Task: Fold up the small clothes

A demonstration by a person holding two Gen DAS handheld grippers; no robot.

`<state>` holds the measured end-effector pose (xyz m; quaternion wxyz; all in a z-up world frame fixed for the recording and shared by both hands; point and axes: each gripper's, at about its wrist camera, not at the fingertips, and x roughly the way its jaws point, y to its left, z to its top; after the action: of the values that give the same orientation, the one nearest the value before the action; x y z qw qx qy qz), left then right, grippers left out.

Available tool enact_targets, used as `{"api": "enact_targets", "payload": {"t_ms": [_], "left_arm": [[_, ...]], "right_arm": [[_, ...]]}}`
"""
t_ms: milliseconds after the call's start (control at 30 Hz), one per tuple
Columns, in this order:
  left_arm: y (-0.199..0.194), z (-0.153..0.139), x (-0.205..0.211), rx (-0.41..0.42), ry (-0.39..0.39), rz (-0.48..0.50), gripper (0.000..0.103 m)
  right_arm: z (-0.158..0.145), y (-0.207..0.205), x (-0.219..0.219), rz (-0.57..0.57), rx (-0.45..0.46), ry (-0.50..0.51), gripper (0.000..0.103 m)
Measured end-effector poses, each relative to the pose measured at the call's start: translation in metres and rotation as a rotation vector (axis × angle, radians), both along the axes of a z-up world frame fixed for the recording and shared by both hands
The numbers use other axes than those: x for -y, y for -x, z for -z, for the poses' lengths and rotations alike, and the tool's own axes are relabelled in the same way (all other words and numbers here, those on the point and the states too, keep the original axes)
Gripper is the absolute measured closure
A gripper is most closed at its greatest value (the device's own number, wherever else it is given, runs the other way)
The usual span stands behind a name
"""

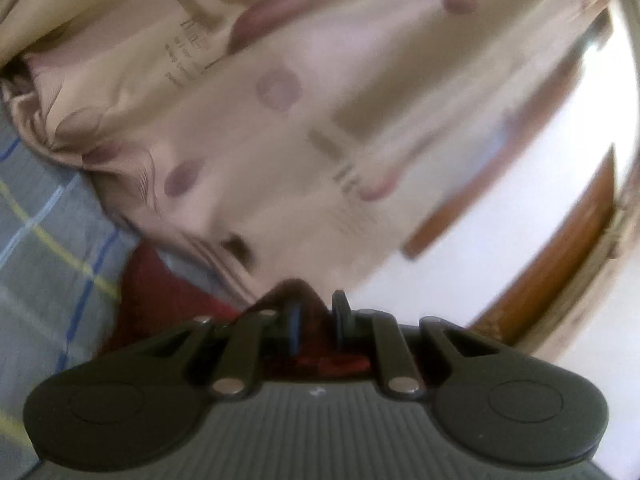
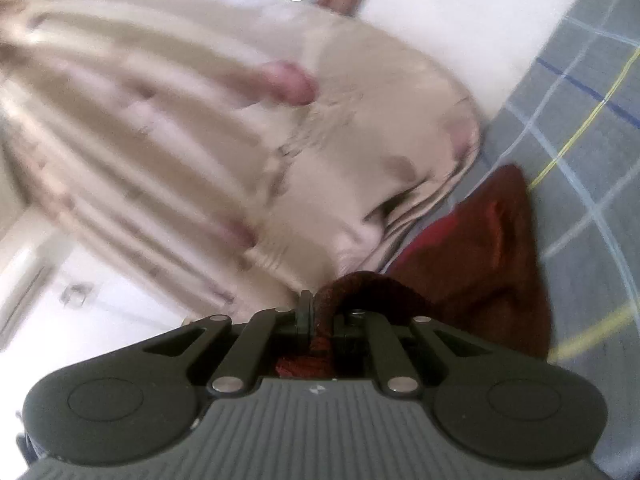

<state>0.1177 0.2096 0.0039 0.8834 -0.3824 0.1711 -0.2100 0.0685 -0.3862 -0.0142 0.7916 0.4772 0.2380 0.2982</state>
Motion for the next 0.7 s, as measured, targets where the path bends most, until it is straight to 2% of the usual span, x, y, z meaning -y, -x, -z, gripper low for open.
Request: {"api": "enact_targets", "payload": {"t_ms": [100, 267, 367, 433, 500, 533, 567, 600, 633, 667, 700], "left_arm": [[-0.049, 0.009, 0.000, -0.031, -0.026, -0.032, 0.088], [-0.121, 0.041, 0.004, -0.087, -0.110, -0.062, 0.088], [-0.148, 0.065, -0.007, -0.125, -0.074, -0.095, 0.087], [-0.152, 0.077, -0.018, -0.100, -0.040, -0.160, 0.087], [-0.153, 0.080, -0.025, -0.091, -0.048, -0.215, 0.087], [-0.153, 0.080, -0.026, -0.092, -0.043, -0.213, 0.087], [-0.152, 0.078, -0.025, -0.088, -0.053, -0.196, 0.086], [-0.151, 0.075, -0.020, -0.086, -0.095, -0.169, 0.086], [-0.151, 0.072, -0.014, -0.095, -0.140, -0.141, 0.083], [-0.151, 0.070, -0.008, -0.114, -0.185, -0.092, 0.080], [-0.151, 0.069, -0.003, -0.136, -0.205, -0.038, 0.078]], "right_arm": [[0.015, -0.060, 0.006, 0.044, -0.079, -0.007, 0.091], [0.047, -0.134, 0.000, 0.104, -0.186, 0.012, 0.091], [0.076, -0.166, -0.005, 0.130, -0.252, 0.003, 0.090], [0.093, -0.180, -0.006, 0.155, -0.280, -0.010, 0.090], [0.109, -0.190, -0.003, 0.170, -0.300, -0.050, 0.084], [0.116, -0.193, -0.001, 0.175, -0.307, -0.092, 0.075], [0.122, -0.194, 0.002, 0.187, -0.311, -0.144, 0.063], [0.127, -0.192, 0.006, 0.205, -0.305, -0.210, 0.058], [0.127, -0.186, 0.011, 0.231, -0.280, -0.244, 0.043], [0.122, -0.180, 0.014, 0.265, -0.248, -0.242, 0.035], [0.117, -0.172, 0.018, 0.300, -0.211, -0.225, 0.035]]}}
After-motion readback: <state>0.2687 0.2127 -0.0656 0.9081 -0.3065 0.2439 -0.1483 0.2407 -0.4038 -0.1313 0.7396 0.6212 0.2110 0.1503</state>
